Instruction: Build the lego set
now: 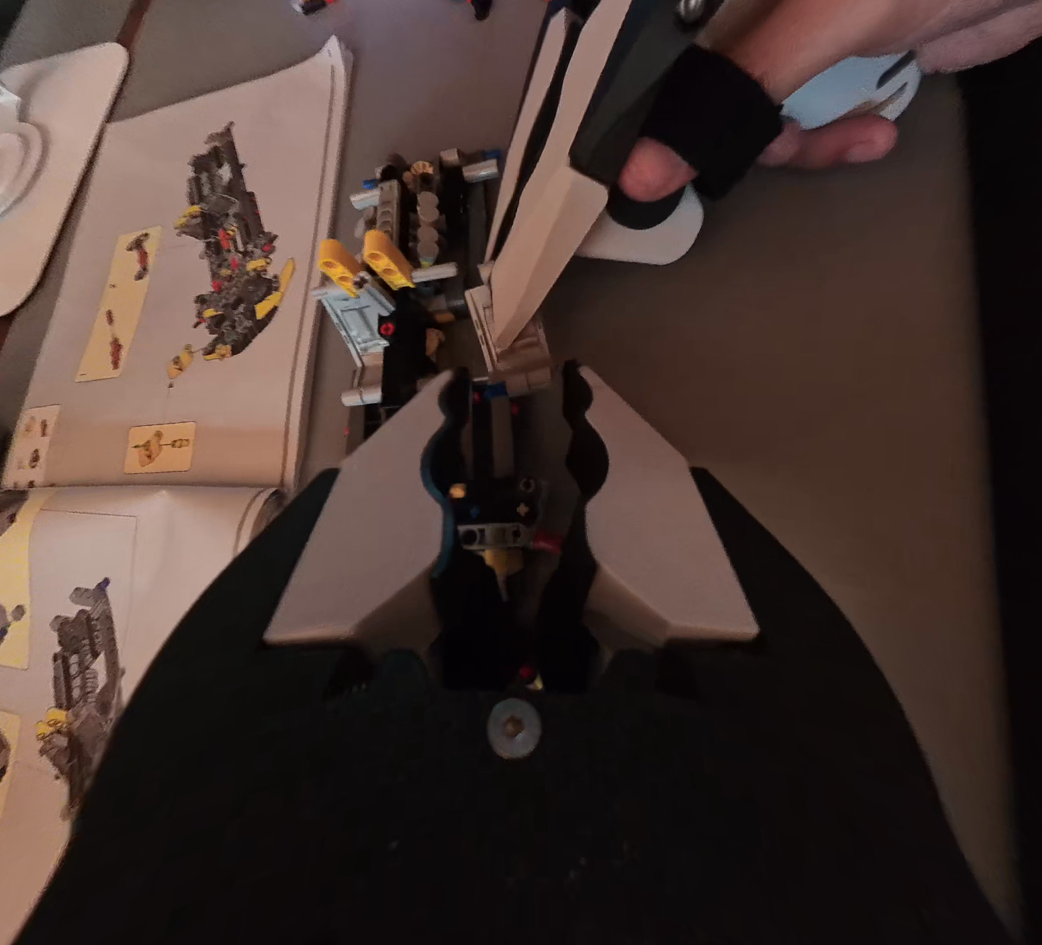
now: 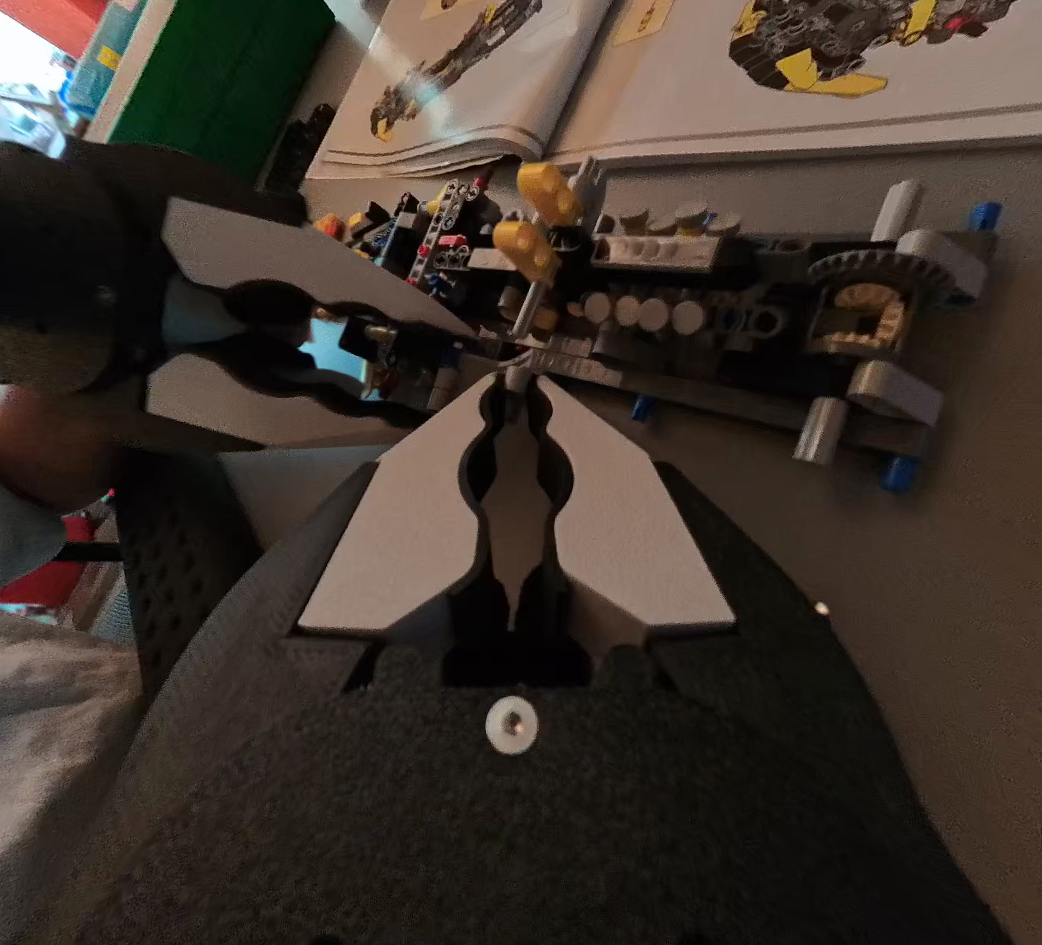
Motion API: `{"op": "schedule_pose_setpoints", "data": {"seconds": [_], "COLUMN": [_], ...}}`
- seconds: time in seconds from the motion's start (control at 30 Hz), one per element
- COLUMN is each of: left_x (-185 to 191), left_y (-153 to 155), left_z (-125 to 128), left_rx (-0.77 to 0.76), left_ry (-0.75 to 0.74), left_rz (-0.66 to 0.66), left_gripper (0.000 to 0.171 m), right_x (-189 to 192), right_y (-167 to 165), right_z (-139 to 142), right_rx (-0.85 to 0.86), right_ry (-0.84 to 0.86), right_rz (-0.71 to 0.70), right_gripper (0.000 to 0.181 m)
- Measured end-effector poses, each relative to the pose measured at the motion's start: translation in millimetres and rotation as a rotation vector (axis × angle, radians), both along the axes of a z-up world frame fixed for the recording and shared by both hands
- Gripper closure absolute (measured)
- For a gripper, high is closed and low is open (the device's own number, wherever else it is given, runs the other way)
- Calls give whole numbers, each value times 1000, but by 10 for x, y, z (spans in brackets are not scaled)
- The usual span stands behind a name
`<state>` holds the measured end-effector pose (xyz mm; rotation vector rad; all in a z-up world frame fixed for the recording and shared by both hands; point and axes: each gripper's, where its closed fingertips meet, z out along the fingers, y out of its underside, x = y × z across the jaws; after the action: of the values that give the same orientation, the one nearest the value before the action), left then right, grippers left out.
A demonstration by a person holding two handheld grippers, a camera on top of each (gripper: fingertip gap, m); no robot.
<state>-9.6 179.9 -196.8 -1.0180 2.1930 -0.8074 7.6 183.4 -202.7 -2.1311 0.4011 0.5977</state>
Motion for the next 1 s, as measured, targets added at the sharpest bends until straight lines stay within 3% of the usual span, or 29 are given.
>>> {"op": "schedule_pose_setpoints", "data": {"seconds": [0.07,0.23,0.53,0.83,1.0], "left_x": [-20,-33,86,132,155], "left_y": [33,219,253,274,268], "left_z": [64,69,-10,-54,-88], "left_rx": [-27,-61,-71,-94,-34], "left_ry": [-26,-41,13,29,17], "left_rz": [22,111,138,167,165], "left_gripper": [126,112,117,122,120], "right_x": [24,58,81,180,210], "right_y": [32,97,116,100,102], "right_z": [29,70,59,28,15], "right_rx": [0,-8,-31,-157,-180], "right_ry": [-4,9,-14,-282,-286], "right_rz": [13,-16,-82,-159,-197], "right_gripper": [175,175,176,176,176]}}
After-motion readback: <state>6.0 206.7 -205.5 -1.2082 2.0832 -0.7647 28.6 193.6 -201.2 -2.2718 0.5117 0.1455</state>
